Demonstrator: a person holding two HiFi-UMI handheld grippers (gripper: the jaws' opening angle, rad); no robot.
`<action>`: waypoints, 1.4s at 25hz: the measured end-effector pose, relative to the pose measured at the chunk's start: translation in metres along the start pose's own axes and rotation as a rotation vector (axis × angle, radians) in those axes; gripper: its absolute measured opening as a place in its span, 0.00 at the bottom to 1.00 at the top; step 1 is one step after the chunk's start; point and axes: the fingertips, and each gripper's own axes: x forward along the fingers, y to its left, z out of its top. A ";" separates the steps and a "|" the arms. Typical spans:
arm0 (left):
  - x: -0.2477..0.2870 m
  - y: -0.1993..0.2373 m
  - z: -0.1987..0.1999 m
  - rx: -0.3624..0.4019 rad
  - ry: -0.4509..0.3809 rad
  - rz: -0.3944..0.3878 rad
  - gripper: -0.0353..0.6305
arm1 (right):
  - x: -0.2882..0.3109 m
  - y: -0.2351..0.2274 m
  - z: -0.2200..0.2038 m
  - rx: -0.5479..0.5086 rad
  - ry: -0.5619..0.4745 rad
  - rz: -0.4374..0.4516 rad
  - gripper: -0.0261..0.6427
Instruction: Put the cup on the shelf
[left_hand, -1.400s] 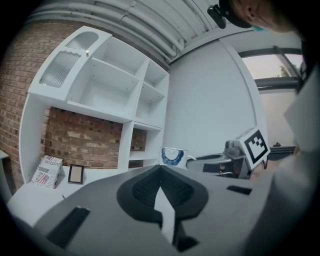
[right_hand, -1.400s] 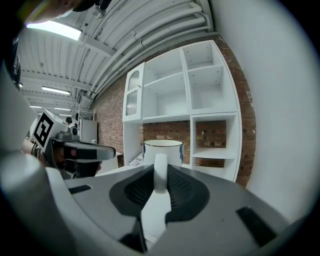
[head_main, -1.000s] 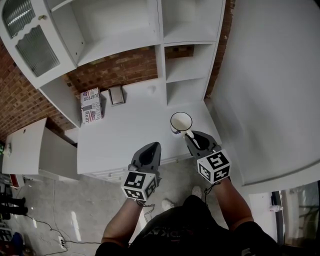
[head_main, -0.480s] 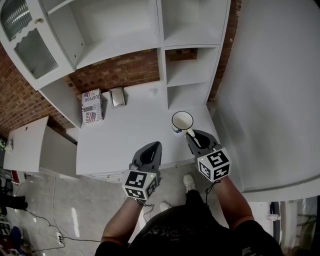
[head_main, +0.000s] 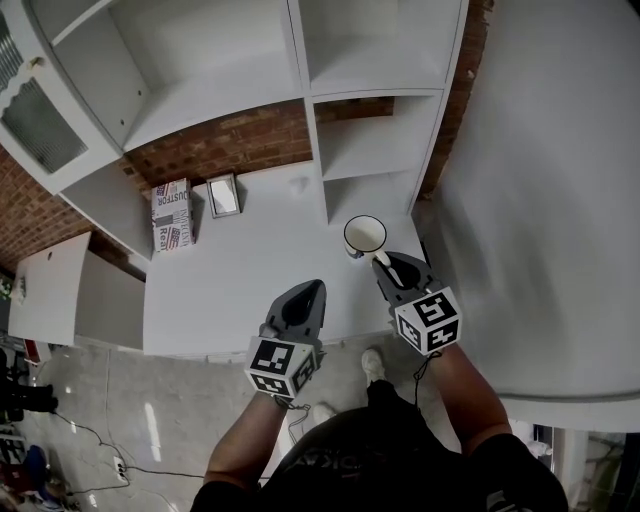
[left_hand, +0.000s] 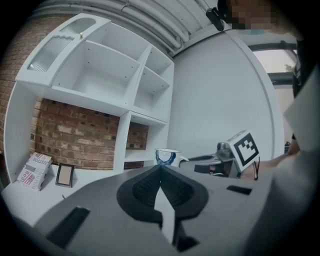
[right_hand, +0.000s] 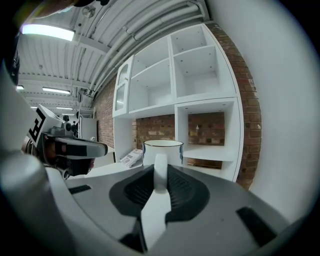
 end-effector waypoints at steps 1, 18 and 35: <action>0.007 0.000 -0.001 0.002 0.001 -0.003 0.06 | 0.004 -0.006 -0.002 0.001 0.003 0.002 0.13; 0.117 0.009 -0.023 0.007 0.036 -0.049 0.06 | 0.078 -0.093 -0.041 0.019 0.030 0.032 0.13; 0.199 0.023 -0.075 -0.024 0.036 -0.022 0.06 | 0.151 -0.151 -0.104 0.007 0.073 0.096 0.13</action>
